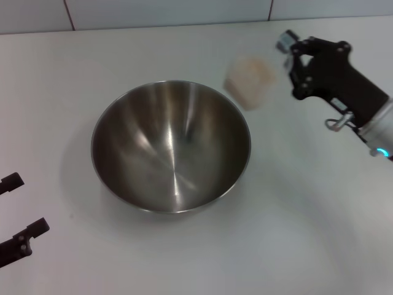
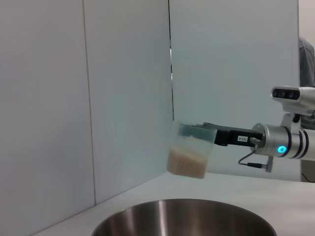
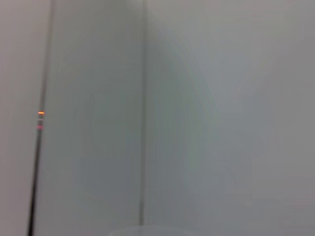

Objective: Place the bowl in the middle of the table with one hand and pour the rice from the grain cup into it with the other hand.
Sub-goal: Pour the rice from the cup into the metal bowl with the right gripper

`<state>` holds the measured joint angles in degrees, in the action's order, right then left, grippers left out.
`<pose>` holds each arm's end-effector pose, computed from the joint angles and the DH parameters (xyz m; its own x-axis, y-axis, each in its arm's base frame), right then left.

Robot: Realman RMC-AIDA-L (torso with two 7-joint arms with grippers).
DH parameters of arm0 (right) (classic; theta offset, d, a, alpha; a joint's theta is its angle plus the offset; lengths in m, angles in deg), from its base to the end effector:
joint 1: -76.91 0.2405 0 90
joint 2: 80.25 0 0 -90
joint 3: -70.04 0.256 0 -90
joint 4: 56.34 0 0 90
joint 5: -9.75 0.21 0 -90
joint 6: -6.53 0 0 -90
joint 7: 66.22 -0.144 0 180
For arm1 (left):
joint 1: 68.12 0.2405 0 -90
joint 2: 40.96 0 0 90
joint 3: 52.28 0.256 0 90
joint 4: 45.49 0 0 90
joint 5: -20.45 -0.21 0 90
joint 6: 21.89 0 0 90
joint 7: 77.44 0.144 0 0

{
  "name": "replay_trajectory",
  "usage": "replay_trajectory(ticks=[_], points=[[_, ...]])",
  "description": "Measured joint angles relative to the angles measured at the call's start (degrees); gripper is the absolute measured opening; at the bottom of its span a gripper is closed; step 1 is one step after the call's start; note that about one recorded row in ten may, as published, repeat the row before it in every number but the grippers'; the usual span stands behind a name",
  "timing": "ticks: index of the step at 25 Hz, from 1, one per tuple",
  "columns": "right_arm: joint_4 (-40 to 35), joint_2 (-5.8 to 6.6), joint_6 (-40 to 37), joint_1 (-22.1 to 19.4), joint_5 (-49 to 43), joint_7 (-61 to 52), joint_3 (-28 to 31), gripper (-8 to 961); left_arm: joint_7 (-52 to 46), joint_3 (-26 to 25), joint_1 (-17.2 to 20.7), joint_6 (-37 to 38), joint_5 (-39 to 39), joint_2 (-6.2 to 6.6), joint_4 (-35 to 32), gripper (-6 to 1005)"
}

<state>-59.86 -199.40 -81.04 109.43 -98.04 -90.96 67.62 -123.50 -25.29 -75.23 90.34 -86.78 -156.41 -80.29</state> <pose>0.2615 0.3275 -0.0223 0.6476 0.2014 -0.7349 -0.4702 -0.6533 -0.5934 -0.3436 0.1829 0.0591 0.7678 -0.0096 0.6406 0.3292 -0.8519 -0.4074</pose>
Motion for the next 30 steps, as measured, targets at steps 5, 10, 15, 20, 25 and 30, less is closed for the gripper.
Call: replay_trajectory(ticks=[5, 10, 15, 20, 25, 30], points=[[0.1, -0.13, 0.3, 2.9, 0.0, 0.8, -5.3, 18, 0.0, 0.0, 0.0, 0.1, 0.0, -0.13, 0.0, 791], [0.2, -0.31, 0.5, 3.9, -0.1, 5.4, -7.2, 18, 0.3, 0.0, 0.0, 0.1, 0.0, -0.21, 0.2, 791], [0.2, -0.25, 0.6, 4.3, -0.1, 6.0, -7.3, 18, 0.4, 0.0, 0.0, 0.2, 0.1, -0.22, 0.3, 791], [0.4, -0.2, 0.6, 4.4, -0.1, 8.7, -7.3, 17, 0.4, 0.0, 0.0, 0.2, 0.2, -0.3, 0.3, 791], [3.6, -0.33, 0.3, 4.6, -0.1, 21.0, -7.3, 17, 0.4, 0.0, 0.1, 0.2, 0.3, -0.31, 0.4, 791], [6.8, -0.36, 0.4, 4.9, -0.1, 33.5, -7.3, 17, 0.4, 0.0, 0.1, 0.2, 0.4, -0.36, 0.4, 791]])
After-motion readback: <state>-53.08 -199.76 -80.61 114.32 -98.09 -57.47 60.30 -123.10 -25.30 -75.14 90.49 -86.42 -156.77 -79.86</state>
